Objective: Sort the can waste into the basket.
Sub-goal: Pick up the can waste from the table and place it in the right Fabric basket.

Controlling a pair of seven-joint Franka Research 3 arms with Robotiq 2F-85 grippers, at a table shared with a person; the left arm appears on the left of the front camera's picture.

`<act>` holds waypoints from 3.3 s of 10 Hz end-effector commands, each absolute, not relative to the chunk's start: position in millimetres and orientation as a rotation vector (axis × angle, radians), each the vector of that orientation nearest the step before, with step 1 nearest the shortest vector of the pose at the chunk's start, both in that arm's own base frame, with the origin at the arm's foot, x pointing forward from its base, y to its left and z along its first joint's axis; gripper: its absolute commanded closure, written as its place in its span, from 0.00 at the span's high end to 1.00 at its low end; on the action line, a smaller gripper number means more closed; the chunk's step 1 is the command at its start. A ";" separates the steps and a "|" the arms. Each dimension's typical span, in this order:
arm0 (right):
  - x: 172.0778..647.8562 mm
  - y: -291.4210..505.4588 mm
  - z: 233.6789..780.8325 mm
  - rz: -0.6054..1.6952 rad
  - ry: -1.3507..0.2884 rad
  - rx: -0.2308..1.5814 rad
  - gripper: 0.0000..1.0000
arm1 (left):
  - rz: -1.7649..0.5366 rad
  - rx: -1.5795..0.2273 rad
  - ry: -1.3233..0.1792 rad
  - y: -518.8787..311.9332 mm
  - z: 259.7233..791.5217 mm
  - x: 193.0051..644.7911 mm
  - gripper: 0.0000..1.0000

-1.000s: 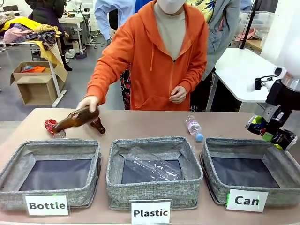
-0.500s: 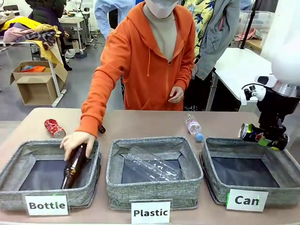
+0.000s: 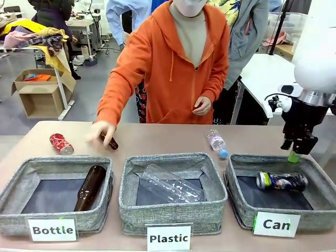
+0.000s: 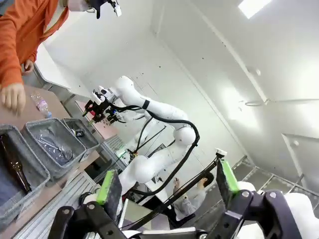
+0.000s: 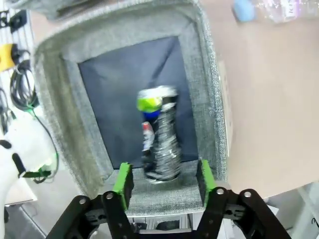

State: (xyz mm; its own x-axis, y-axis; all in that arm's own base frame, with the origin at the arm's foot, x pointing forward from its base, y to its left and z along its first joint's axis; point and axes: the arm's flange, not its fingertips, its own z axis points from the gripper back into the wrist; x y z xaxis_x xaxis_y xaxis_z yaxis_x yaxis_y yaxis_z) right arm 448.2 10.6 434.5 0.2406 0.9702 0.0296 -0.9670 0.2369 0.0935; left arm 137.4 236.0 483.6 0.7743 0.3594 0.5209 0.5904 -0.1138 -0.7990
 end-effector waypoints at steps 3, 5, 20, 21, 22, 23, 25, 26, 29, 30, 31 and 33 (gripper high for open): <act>457.3 17.6 453.8 1.255 0.030 0.137 1.00 | -0.237 -1.687 -0.701 219.1 487.7 136.5 1.00; 450.5 32.7 470.8 1.039 0.005 0.220 1.00 | -0.269 -1.577 -0.613 171.7 505.4 182.6 1.00; 395.9 -49.9 460.3 -0.181 0.027 1.202 1.00 | -0.412 -1.368 -0.166 -13.6 472.3 324.1 1.00; 395.9 -49.9 460.3 -0.181 0.027 1.202 1.00 | -0.412 -1.368 -0.166 -13.6 472.3 324.1 1.00; 395.9 -49.9 460.3 -0.181 0.027 1.202 1.00 | -0.412 -1.368 -0.166 -13.6 472.3 324.1 1.00; 395.9 -49.9 460.3 -0.181 0.027 1.202 1.00 | -0.412 -1.368 -0.166 -13.6 472.3 324.1 1.00; 395.9 -49.9 460.3 -0.181 0.027 1.202 1.00 | -0.412 -1.368 -0.166 -13.6 472.3 324.1 1.00; 395.9 -49.9 460.3 -0.181 0.027 1.202 1.00 | -0.412 -1.368 -0.166 -13.6 472.3 324.1 1.00; 395.9 -49.9 460.3 -0.181 0.027 1.202 1.00 | -0.412 -1.368 -0.166 -13.6 472.3 324.1 1.00; 395.9 -49.9 460.3 -0.181 0.027 1.202 1.00 | -0.412 -1.368 -0.166 -13.6 472.3 324.1 1.00; 395.9 -49.9 460.3 -0.181 0.027 1.202 1.00 | -0.412 -1.368 -0.166 -13.6 472.3 324.1 1.00; 395.9 -49.9 460.3 -0.181 0.027 1.202 1.00 | -0.371 -1.133 -0.230 -15.5 486.3 319.3 1.00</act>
